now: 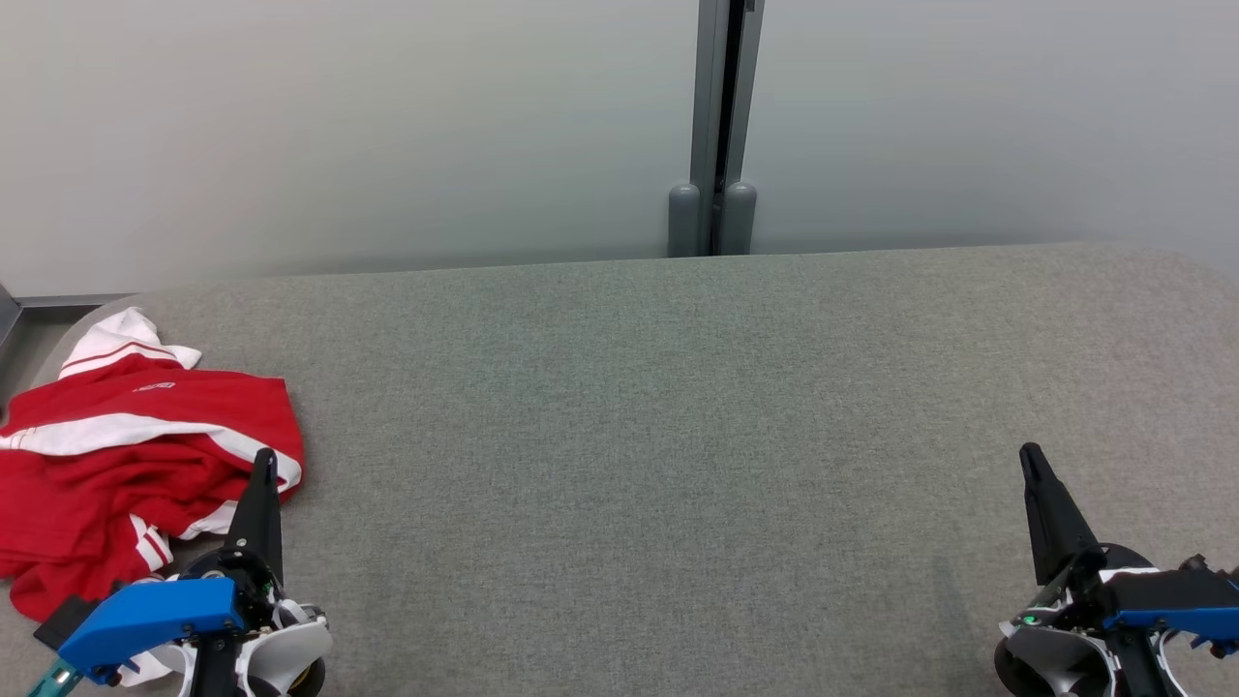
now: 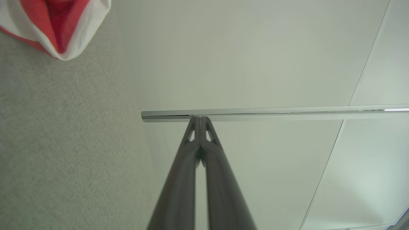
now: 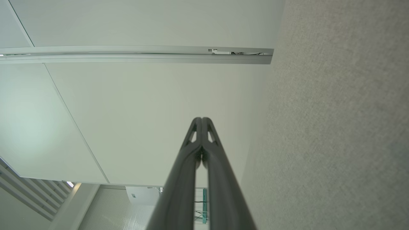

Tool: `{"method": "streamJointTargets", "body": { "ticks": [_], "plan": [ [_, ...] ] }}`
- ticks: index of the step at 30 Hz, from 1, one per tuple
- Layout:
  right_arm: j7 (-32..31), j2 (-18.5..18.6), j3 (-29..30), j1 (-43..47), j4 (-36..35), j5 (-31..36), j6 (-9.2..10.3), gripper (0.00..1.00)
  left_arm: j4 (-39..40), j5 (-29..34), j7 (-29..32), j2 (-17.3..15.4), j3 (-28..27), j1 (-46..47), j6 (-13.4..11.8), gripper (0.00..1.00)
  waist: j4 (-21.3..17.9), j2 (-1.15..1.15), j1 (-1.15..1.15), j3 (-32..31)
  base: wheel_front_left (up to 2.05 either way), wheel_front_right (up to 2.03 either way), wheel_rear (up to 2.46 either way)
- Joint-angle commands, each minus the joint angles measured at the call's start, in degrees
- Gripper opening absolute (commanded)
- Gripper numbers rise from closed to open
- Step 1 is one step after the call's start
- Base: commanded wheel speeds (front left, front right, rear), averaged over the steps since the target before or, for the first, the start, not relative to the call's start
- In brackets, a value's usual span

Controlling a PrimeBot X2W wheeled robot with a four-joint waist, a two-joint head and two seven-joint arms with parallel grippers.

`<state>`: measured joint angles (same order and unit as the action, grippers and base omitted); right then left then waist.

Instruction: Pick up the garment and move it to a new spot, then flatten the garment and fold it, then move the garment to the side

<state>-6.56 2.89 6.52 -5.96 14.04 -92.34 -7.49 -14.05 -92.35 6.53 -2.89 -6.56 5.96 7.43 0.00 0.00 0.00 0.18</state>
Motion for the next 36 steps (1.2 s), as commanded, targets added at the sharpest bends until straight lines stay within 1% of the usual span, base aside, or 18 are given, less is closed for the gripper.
{"method": "streamJointTargets", "body": {
  "ticks": [1, 30, 31, 36],
  "plan": [
    [-0.08, -0.04, 0.06, -0.56, -0.19, -0.13, 0.00, 0.00, 0.30, -0.10, 0.15, 0.07, -0.04, 0.56, 0.20, 0.00, 0.00, 0.00, 0.00, 0.00, 0.00, 0.00, 0.00],
    [-0.08, -0.04, 0.06, -0.56, -0.19, -0.13, 0.00, 0.00, 0.30, -0.10, 0.15, 0.07, -0.04, 0.56, 0.20, 0.00, 0.00, 0.00, 0.00, 0.00, 0.00, 0.00, 0.00],
    [0.00, 0.00, 0.00, 0.00, 0.00, 0.00, 0.00, 1.00, 0.00, 0.00, -0.01, 0.00, 0.00, 0.00, 0.00, 1.00, 0.00, 0.00, 0.00, 0.00, 0.00, 0.00, 0.00],
    [0.09, -0.35, -0.19, 1.69, 1.79, 0.08, 0.03, 1.00, -2.05, 0.04, -0.32, 0.37, 0.17, -1.92, -0.01, 1.00, 0.00, 0.00, 0.00, 0.02, 0.00, 0.00, 0.00]
  ]
}}
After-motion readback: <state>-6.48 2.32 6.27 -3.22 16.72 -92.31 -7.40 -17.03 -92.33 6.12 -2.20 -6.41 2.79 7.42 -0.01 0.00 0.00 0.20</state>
